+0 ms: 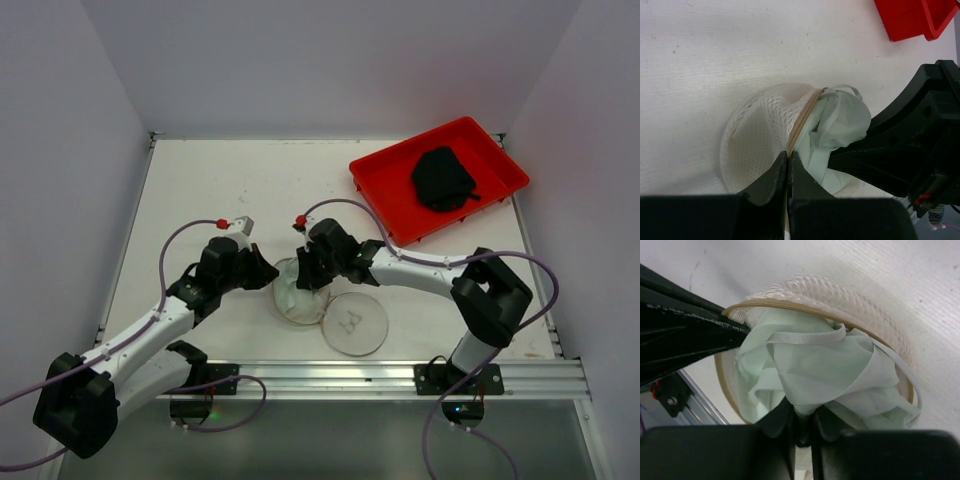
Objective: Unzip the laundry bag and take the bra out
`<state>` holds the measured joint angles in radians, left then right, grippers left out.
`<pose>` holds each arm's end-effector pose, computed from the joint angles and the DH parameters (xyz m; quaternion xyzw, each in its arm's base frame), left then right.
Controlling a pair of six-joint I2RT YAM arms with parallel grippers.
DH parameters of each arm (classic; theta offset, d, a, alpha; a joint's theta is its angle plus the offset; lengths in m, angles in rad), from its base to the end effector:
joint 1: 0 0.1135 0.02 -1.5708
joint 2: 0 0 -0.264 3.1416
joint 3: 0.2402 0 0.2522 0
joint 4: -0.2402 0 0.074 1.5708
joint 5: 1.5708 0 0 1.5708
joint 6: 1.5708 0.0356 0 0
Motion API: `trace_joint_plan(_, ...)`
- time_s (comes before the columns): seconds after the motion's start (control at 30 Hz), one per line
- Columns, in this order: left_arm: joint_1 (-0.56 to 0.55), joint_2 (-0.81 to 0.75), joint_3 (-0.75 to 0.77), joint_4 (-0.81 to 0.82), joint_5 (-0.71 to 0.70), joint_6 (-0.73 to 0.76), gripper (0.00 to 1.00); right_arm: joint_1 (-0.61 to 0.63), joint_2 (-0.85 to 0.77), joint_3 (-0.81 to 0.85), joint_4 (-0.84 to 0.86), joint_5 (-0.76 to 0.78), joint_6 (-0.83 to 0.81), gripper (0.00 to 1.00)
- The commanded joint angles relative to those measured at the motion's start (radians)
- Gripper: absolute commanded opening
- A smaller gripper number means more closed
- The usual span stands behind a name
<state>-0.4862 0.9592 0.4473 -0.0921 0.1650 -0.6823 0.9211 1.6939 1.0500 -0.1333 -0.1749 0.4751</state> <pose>0.1751 -0.0992 0.2000 -0.0483 0.8819 -0.3164 0.3461 0.2141 0.2921 0.2000 -0.2361 0.8886 0.3092 0.2432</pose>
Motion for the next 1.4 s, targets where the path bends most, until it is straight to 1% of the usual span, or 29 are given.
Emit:
trace_joint_plan(0.0, -0.003, -0.034, 0.021, -0.001, -0.039, 0.038, 0.00, 0.001, -0.060, 0.033, -0.031, -0.015, -0.016, 0.05)
trace_joint_plan(0.03, -0.003, -0.036, 0.022, -0.009, -0.047, 0.041, 0.00, 0.001, -0.119, 0.038, -0.034, -0.021, -0.018, 0.00)
trace_joint_plan(0.13, -0.003, -0.034, 0.025, -0.041, -0.084, 0.041, 0.00, -0.002, -0.235, 0.071, -0.038, -0.043, -0.023, 0.00)
trace_joint_plan(0.17, -0.003, -0.030, 0.025, -0.057, -0.093, 0.041, 0.00, -0.004, -0.308, 0.083, -0.038, -0.046, -0.024, 0.00)
trace_joint_plan(0.27, -0.003, -0.017, 0.033, -0.087, -0.124, 0.044, 0.00, -0.042, -0.426, 0.137, -0.038, -0.040, -0.029, 0.00)
trace_joint_plan(0.33, -0.003, -0.016, 0.039, -0.097, -0.133, 0.046, 0.00, -0.070, -0.474, 0.174, -0.038, -0.020, -0.029, 0.00)
trace_joint_plan(0.43, -0.002, -0.016, 0.044, -0.112, -0.151, 0.049, 0.00, -0.140, -0.562, 0.196, -0.003, 0.023, -0.024, 0.00)
trace_joint_plan(0.5, -0.002, -0.017, 0.047, -0.130, -0.159, 0.052, 0.00, -0.212, -0.620, 0.205, 0.015, 0.057, -0.041, 0.00)
trace_joint_plan(0.53, 0.000, -0.019, 0.050, -0.135, -0.160, 0.053, 0.00, -0.237, -0.632, 0.215, 0.012, 0.084, -0.053, 0.00)
trace_joint_plan(0.57, -0.002, -0.019, 0.050, -0.141, -0.159, 0.053, 0.00, -0.292, -0.639, 0.225, 0.003, 0.145, -0.065, 0.00)
trace_joint_plan(0.6, 0.000, -0.020, 0.050, -0.143, -0.159, 0.053, 0.00, -0.324, -0.643, 0.243, -0.009, 0.164, -0.087, 0.00)
trace_joint_plan(0.7, -0.002, -0.019, 0.048, -0.141, -0.160, 0.050, 0.00, -0.454, -0.631, 0.252, -0.009, 0.173, -0.096, 0.00)
trace_joint_plan(0.73, -0.002, -0.016, 0.048, -0.141, -0.159, 0.049, 0.00, -0.487, -0.601, 0.254, -0.011, 0.173, -0.096, 0.00)
trace_joint_plan(0.77, 0.000, -0.013, 0.050, -0.140, -0.160, 0.049, 0.00, -0.548, -0.582, 0.255, -0.009, 0.172, -0.092, 0.00)
trace_joint_plan(0.83, 0.000, -0.010, 0.050, -0.136, -0.160, 0.047, 0.00, -0.606, -0.515, 0.254, -0.009, 0.140, -0.066, 0.00)
trace_joint_plan(0.87, 0.000, -0.010, 0.051, -0.136, -0.159, 0.047, 0.00, -0.661, -0.490, 0.252, -0.009, 0.124, -0.055, 0.00)
trace_joint_plan(0.97, -0.002, -0.011, 0.051, -0.136, -0.156, 0.049, 0.00, -0.738, -0.393, 0.236, 0.032, 0.089, -0.018, 0.00)
trace_joint_plan(1.03, -0.002, -0.016, 0.051, -0.138, -0.157, 0.050, 0.00, -0.764, -0.338, 0.237, 0.058, 0.069, 0.002, 0.00)
trace_joint_plan(1.07, -0.002, -0.019, 0.053, -0.144, -0.159, 0.052, 0.00, -0.787, -0.285, 0.237, 0.072, 0.055, 0.006, 0.00)
trace_joint_plan(1.17, -0.002, -0.027, 0.065, -0.158, -0.159, 0.069, 0.00, -0.807, -0.183, 0.234, 0.116, 0.034, 0.014, 0.00)
trace_joint_plan(1.33, -0.002, -0.062, 0.096, -0.173, -0.162, 0.113, 0.00, -0.815, -0.082, 0.180, 0.196, 0.075, 0.028, 0.00)
trace_joint_plan(1.37, -0.002, -0.066, 0.099, -0.170, -0.185, 0.118, 0.00, -0.821, -0.068, 0.171, 0.202, 0.087, 0.037, 0.00)
